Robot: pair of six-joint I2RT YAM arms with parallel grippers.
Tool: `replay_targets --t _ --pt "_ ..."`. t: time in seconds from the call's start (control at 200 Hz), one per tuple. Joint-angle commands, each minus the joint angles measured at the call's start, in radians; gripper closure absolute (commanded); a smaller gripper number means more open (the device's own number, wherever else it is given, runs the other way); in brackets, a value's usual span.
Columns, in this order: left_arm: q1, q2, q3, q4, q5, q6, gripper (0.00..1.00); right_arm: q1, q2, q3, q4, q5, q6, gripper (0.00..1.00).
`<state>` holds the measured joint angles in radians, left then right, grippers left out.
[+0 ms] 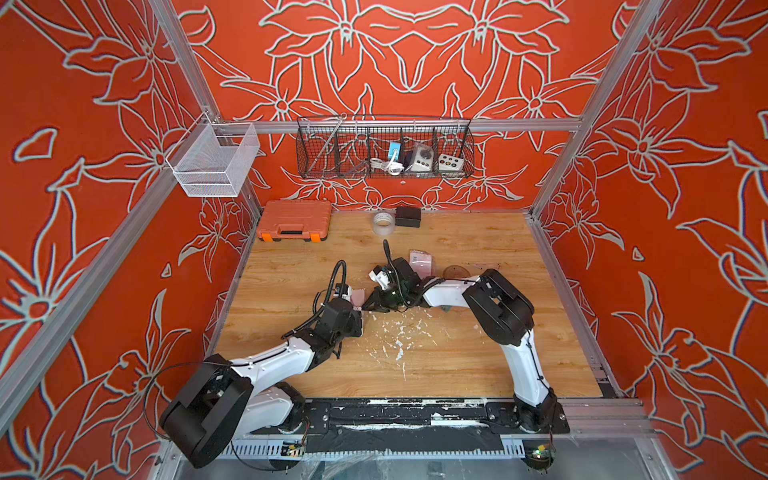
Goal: Open the ruler set and take out the ruler
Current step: Place the ruler set bag at the center of the board, then pick up the ruler set bag from the center of the board.
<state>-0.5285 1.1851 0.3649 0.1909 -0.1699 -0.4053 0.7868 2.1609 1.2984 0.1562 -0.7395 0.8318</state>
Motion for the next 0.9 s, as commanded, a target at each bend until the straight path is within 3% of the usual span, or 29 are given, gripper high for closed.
replay_targets --t 0.0,0.14,0.24,0.41,0.676,0.826,0.896 --pt "0.019 -0.008 0.065 -0.103 -0.036 -0.027 0.59 0.007 -0.038 -0.016 -0.038 0.023 -0.038 0.85" --pt "0.045 0.032 0.132 -0.235 -0.025 -0.052 0.37 0.005 -0.104 -0.038 -0.107 0.075 -0.104 0.80" --pt "0.061 0.055 0.137 -0.252 -0.033 -0.090 0.35 0.005 -0.147 -0.049 -0.138 0.108 -0.125 0.76" --pt "0.104 0.132 0.155 -0.252 0.049 -0.116 0.36 0.006 -0.179 -0.053 -0.229 0.180 -0.133 0.72" --pt "0.104 0.170 0.157 -0.231 0.062 -0.104 0.37 0.013 -0.113 -0.021 -0.228 0.120 -0.096 0.61" --pt "0.104 0.153 0.152 -0.226 0.056 -0.102 0.37 0.019 -0.061 0.026 -0.265 0.122 -0.109 0.62" --pt "0.104 0.150 0.147 -0.219 0.057 -0.100 0.37 0.020 -0.039 0.033 -0.265 0.115 -0.103 0.67"
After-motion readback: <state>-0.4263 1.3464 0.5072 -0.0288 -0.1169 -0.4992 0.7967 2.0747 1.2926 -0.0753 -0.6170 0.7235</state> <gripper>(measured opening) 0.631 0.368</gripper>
